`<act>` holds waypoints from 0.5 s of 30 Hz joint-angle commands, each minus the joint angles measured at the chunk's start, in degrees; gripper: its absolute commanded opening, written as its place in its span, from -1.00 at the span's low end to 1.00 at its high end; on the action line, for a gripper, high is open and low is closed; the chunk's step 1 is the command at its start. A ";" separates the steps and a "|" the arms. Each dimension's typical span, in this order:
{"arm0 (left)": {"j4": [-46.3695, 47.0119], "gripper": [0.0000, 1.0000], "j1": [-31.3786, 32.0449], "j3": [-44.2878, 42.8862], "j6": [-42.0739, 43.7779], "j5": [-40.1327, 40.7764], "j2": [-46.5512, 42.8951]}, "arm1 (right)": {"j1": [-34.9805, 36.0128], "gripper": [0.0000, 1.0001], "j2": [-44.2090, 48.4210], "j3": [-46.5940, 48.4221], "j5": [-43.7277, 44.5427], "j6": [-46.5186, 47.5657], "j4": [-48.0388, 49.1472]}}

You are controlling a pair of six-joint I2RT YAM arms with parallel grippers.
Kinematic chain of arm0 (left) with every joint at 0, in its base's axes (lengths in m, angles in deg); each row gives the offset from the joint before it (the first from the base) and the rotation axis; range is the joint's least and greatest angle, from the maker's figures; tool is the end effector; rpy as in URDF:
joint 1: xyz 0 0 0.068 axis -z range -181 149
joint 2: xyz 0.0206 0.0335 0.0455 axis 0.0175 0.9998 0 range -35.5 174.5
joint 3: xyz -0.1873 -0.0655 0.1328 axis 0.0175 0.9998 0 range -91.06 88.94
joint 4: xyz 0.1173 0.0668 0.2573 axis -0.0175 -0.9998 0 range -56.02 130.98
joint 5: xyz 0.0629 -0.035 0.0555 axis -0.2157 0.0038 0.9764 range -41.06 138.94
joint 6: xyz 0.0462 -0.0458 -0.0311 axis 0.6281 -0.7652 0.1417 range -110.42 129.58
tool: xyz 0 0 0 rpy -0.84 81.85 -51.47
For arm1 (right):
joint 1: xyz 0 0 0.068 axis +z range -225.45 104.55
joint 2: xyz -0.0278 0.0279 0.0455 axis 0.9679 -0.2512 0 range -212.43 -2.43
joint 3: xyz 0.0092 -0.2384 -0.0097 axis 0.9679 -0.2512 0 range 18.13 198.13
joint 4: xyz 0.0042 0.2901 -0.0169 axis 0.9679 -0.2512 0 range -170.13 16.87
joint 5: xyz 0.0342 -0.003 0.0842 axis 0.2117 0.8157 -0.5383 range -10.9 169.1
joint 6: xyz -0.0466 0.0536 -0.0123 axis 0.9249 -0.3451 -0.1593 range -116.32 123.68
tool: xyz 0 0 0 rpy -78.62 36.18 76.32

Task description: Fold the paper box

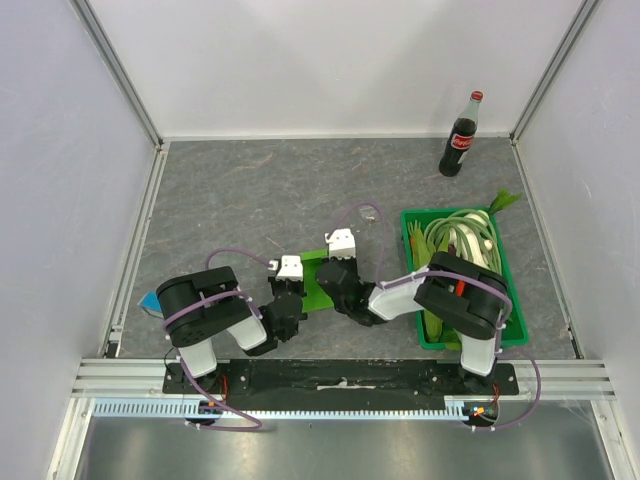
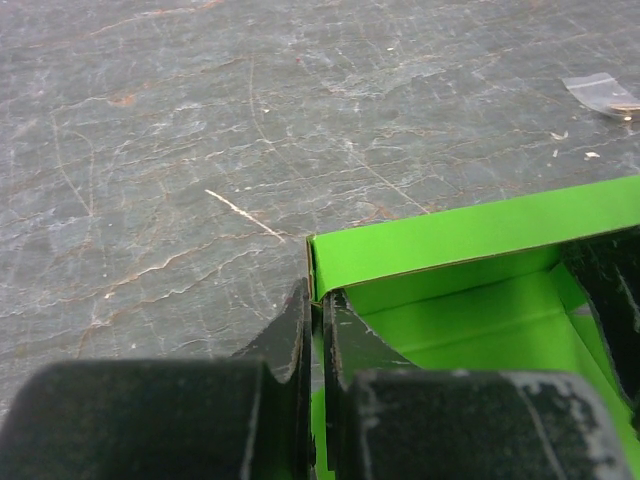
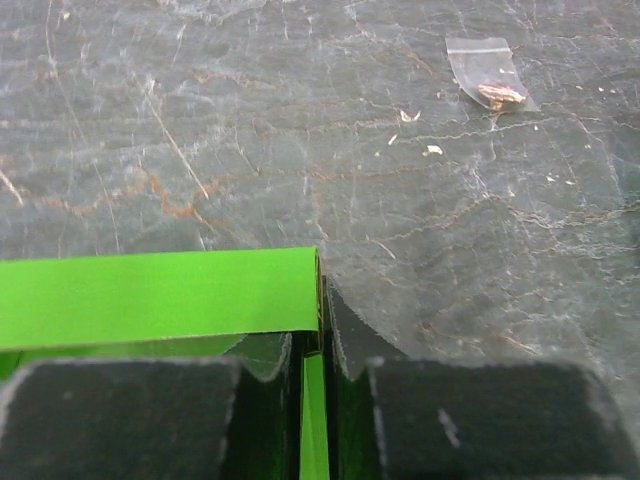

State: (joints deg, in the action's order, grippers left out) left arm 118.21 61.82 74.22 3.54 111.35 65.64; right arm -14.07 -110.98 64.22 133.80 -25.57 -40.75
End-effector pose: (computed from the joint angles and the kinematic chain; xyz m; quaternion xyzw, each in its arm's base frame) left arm 0.1574 -0.1908 0.0500 0.0143 0.7327 0.0119 0.6803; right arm 0.2187 0.2993 0.0590 0.0075 0.8029 0.0356 0.5949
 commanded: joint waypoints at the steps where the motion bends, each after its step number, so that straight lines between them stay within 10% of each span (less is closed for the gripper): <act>1: 18.22 -0.96 0.89 0.13 0.77 1.75 0.02 | -1.53 -0.67 5.00 -7.58 -3.53 7.63 1.99; 9: 18.22 -0.96 0.89 0.22 0.59 1.49 0.02 | -9.16 -0.11 13.53 -11.97 -31.98 15.20 -1.10; 15: 18.13 -0.96 0.98 0.22 0.77 1.22 0.02 | -13.74 -0.04 14.33 -14.27 -42.30 15.63 1.80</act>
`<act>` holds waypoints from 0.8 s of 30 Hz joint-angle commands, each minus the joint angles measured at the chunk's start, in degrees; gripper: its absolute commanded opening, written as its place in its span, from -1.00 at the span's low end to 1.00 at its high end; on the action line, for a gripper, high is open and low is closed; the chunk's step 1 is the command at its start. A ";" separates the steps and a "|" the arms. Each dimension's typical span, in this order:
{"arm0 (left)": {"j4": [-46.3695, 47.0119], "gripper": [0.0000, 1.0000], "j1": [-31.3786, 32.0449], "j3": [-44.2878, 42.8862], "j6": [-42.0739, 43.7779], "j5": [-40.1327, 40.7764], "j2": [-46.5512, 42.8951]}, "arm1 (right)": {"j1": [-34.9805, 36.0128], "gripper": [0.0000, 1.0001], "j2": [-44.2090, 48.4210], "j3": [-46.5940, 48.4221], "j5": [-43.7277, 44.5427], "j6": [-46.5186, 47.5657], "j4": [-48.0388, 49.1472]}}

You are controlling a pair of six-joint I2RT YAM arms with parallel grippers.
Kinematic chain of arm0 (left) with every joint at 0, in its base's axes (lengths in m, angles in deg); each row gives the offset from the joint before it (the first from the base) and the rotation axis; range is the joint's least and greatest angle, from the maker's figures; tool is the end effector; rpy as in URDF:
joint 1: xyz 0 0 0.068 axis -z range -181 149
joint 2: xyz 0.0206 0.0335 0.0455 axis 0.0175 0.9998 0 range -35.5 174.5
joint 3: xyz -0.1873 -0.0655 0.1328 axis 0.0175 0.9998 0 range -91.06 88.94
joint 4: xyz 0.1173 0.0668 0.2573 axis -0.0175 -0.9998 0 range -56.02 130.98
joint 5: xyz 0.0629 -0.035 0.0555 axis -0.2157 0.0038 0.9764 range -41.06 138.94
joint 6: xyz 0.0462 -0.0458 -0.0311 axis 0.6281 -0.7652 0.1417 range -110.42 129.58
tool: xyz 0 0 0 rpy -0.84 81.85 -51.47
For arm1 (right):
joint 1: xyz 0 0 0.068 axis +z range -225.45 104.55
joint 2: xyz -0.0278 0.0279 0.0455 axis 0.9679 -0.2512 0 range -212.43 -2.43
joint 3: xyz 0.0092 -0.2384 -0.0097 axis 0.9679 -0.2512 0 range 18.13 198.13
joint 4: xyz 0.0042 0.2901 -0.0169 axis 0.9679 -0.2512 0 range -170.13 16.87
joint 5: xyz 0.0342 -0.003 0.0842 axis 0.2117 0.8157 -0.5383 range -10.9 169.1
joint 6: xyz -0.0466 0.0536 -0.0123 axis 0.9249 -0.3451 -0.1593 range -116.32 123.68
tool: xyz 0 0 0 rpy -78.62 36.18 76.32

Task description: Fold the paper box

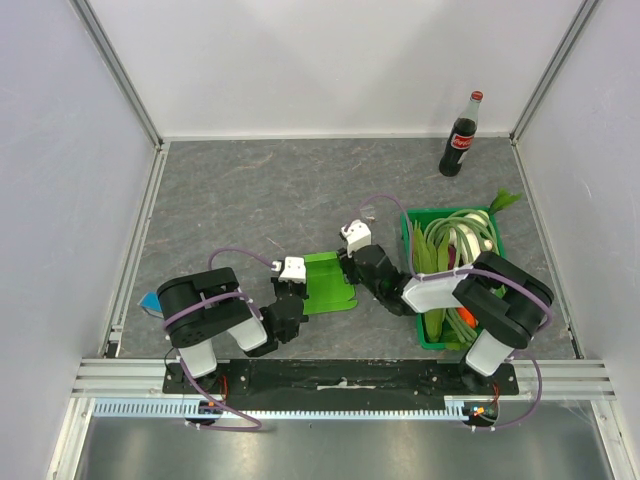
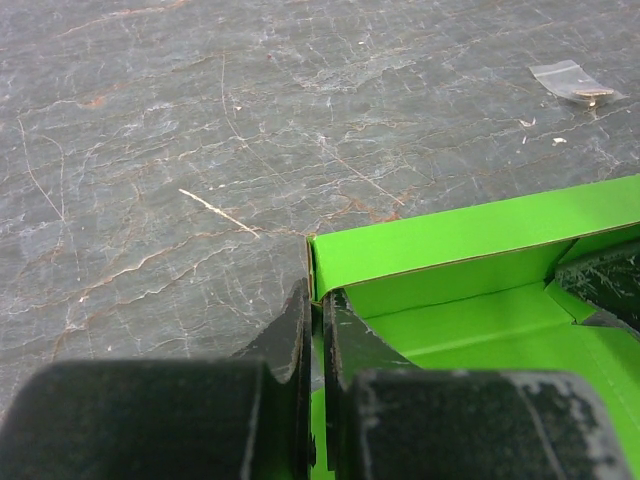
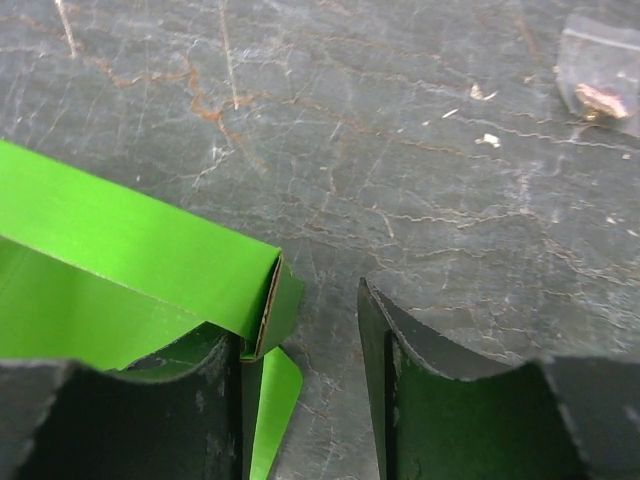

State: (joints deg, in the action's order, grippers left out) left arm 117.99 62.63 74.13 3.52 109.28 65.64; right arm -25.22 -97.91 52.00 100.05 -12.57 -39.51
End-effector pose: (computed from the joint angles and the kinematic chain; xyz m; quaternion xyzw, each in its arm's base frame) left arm 0.1548 -0.1955 0.0496 0.0322 0.7342 -0.0054 0.6782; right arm 0.2341 0.2481 0.0661 -0.1568 0.8334 0.1474 0.5091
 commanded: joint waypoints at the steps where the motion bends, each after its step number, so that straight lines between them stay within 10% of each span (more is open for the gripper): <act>1: 18.35 -0.96 0.17 0.31 0.88 3.21 0.11 | -2.78 -0.03 1.35 -2.14 -12.21 3.06 0.82; 24: 18.35 -0.96 0.26 -0.13 1.58 2.68 0.46 | -4.54 -0.10 0.91 0.06 -14.28 5.09 3.90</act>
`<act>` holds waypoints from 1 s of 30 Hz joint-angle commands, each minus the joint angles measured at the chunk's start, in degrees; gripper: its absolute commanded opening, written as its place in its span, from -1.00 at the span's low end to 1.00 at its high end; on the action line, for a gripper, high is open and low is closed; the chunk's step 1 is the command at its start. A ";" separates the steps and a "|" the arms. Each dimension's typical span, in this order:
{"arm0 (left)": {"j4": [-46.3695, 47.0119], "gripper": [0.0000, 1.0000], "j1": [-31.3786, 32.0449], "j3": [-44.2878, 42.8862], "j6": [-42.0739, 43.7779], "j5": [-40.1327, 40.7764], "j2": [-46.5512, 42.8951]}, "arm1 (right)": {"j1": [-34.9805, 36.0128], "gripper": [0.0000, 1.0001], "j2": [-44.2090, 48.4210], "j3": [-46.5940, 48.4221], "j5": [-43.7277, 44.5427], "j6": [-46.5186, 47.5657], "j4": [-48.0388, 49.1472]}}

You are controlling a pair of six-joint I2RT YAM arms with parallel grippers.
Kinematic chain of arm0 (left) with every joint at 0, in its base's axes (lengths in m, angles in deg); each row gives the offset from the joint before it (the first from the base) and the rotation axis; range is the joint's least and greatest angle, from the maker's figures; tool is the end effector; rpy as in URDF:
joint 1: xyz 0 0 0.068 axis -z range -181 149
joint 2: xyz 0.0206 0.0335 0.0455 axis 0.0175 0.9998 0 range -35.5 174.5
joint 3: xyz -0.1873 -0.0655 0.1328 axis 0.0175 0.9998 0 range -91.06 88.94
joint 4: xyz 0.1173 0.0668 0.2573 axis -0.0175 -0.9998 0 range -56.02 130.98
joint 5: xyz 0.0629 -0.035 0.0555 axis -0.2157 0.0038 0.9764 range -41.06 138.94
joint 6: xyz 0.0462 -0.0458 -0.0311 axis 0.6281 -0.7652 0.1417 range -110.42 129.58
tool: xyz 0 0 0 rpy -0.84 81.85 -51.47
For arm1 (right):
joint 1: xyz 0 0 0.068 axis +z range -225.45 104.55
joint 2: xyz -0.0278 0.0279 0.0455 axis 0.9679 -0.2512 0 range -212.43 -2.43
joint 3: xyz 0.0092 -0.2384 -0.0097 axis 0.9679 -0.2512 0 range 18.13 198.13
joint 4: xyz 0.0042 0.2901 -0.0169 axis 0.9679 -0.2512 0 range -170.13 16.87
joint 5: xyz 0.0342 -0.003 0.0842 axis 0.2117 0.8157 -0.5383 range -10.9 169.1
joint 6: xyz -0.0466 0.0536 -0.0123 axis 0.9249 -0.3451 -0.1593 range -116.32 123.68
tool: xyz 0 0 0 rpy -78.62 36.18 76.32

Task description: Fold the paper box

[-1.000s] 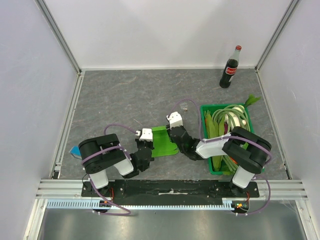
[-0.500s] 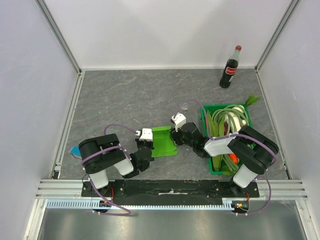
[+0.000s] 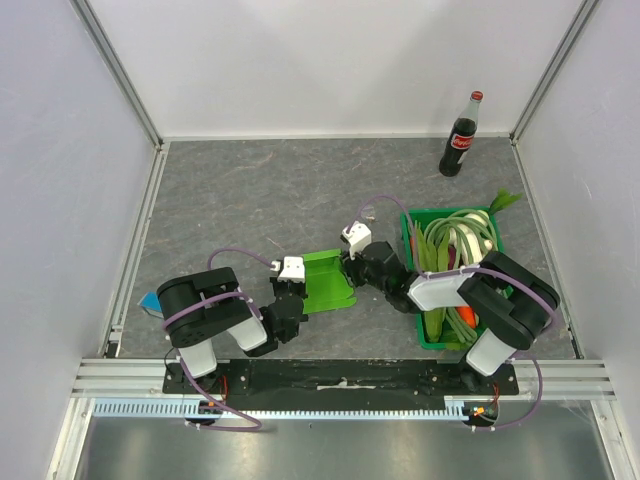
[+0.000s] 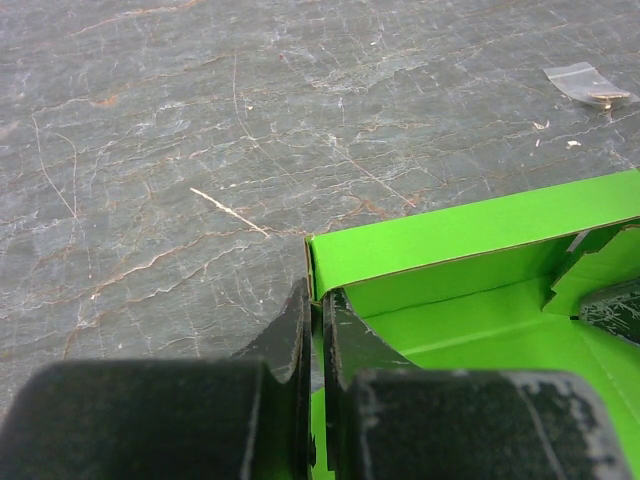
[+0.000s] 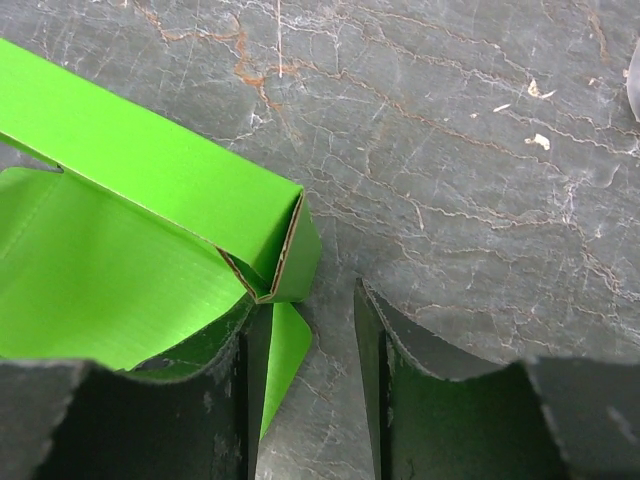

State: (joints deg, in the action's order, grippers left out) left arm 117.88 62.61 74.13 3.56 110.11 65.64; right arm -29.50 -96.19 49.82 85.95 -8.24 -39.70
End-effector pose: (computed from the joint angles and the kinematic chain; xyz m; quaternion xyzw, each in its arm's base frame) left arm 0.1549 -0.1945 0.0495 0.0281 0.7340 0.0008 0.6786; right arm 0.2374 0.2353 0.0622 -0.2221 0.8298 0.2016 0.4706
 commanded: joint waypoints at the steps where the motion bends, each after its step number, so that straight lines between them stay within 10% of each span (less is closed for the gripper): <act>1: 18.46 -0.96 0.28 -0.13 1.63 1.76 0.55 | -0.25 -0.10 -0.90 2.42 0.18 0.76 4.27; 9: 18.55 -0.96 0.46 -0.22 1.98 1.68 0.55 | 0.45 -0.38 -1.61 2.77 9.14 -0.38 5.59; 21: 18.46 -0.96 0.55 -0.22 2.07 1.68 0.37 | 3.00 -0.28 -4.86 5.49 14.94 -0.82 7.62; 30: 18.46 -0.96 0.55 -0.05 1.89 1.68 0.28 | 3.53 -0.75 -7.23 7.95 18.27 -3.97 5.60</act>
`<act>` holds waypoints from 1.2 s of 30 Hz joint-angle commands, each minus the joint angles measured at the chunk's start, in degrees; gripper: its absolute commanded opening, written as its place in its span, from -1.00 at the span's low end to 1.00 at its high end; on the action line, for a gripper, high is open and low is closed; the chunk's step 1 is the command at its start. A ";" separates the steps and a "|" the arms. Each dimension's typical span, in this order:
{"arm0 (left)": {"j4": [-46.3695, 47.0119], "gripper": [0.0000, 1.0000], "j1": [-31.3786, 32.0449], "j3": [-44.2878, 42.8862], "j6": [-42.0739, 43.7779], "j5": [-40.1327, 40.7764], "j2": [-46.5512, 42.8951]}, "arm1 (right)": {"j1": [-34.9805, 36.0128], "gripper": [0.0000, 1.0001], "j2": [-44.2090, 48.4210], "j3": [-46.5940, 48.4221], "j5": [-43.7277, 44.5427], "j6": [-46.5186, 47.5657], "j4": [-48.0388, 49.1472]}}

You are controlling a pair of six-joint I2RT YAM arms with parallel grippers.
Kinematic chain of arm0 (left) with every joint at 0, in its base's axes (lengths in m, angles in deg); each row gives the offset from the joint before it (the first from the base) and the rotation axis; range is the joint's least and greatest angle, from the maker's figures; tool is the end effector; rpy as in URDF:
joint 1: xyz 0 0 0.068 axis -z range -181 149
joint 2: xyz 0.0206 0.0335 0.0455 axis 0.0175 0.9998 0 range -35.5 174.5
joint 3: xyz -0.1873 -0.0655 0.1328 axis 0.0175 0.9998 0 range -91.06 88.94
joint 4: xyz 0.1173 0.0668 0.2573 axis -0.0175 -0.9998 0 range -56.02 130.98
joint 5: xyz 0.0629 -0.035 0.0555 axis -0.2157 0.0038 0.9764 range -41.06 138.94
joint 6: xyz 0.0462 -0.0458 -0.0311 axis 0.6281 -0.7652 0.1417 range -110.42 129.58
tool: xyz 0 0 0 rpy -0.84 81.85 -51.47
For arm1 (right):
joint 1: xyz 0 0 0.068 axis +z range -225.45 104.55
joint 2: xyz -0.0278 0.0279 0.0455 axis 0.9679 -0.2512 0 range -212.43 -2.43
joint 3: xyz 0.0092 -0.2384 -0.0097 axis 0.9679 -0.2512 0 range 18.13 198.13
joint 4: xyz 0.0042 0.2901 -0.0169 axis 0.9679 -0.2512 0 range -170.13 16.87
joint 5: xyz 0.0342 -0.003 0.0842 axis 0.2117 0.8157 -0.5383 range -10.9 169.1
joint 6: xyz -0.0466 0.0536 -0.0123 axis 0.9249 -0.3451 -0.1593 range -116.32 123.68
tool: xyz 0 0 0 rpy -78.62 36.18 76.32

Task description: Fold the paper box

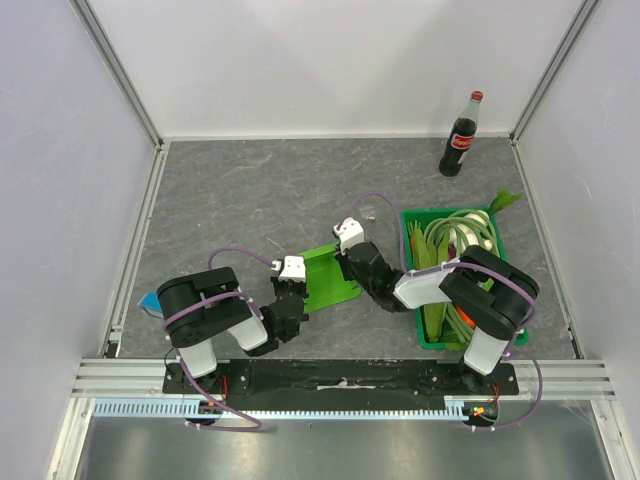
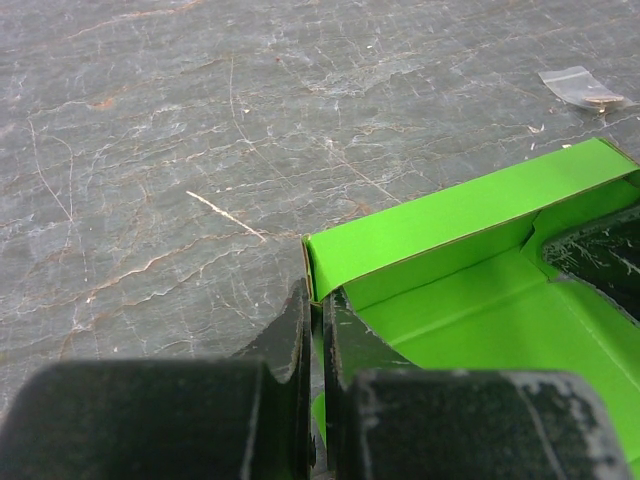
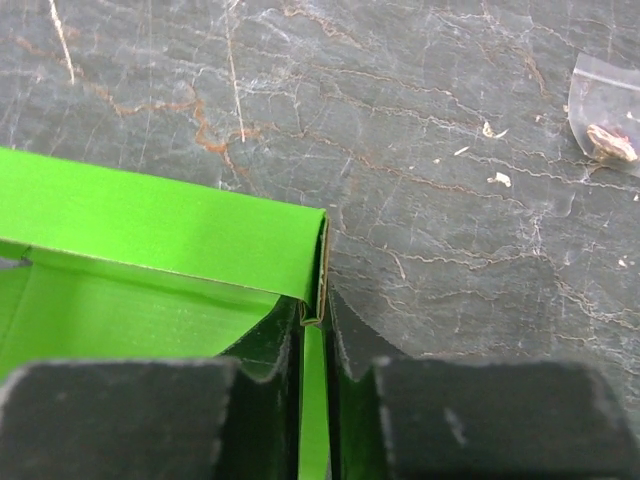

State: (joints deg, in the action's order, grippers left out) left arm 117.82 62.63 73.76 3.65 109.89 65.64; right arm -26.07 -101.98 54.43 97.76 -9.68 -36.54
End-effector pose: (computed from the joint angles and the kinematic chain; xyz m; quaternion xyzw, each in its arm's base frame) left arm 0.1556 -0.1965 0.0506 0.0284 0.7333 -0.0019 0.6793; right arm 0.2438 0.2551 0.0611 -0.1788 0.8250 0.1520 0.5142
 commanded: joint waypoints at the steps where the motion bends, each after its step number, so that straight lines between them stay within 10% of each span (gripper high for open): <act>1: 18.52 -0.96 0.61 0.33 1.80 1.89 0.28 | 0.36 -0.89 -2.31 4.48 7.96 -3.24 1.12; 12: 18.61 -0.96 1.14 0.06 2.16 3.74 0.02 | 11.34 -1.00 -14.97 23.90 41.01 -34.26 -36.23; 20: 18.52 -0.96 1.05 0.59 1.45 4.36 -0.16 | 11.26 -1.00 -9.63 17.16 36.90 -23.48 -23.27; 36: 18.52 -0.96 1.05 0.85 0.57 5.15 -0.42 | 5.72 0.37 8.47 -0.15 8.07 -2.72 -11.64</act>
State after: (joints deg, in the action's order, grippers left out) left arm 118.25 63.38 74.64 2.79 113.06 65.60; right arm -19.42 -99.60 58.23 113.49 -16.59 -51.11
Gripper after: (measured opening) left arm 0.045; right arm 0.630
